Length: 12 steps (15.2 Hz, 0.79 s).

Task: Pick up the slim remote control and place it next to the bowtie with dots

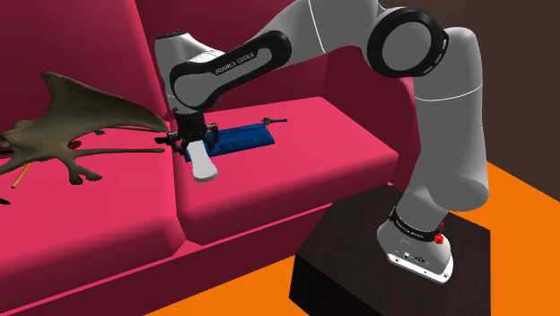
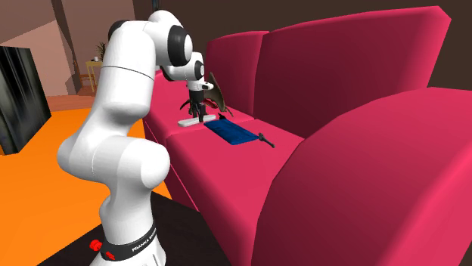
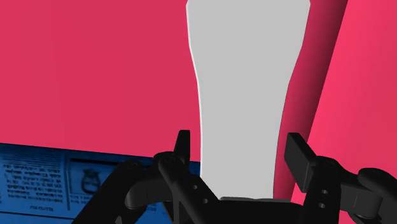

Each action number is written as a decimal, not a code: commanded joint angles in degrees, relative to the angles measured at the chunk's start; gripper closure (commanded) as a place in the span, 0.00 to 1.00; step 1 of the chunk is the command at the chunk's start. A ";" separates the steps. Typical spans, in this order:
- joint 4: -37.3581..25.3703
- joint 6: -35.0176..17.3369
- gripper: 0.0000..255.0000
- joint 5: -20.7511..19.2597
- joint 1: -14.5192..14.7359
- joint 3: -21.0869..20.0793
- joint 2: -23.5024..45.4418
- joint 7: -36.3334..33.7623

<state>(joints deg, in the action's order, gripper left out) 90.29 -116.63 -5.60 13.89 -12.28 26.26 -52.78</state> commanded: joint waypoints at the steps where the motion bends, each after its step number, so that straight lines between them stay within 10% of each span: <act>1: 0.66 -1.32 1.00 -0.15 0.01 0.09 0.62 -0.05; 12: 2.00 -3.78 1.00 -0.46 0.06 0.24 1.76 -0.23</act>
<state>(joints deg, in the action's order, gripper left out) 92.26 -120.38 -6.06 13.96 -12.06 27.99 -53.02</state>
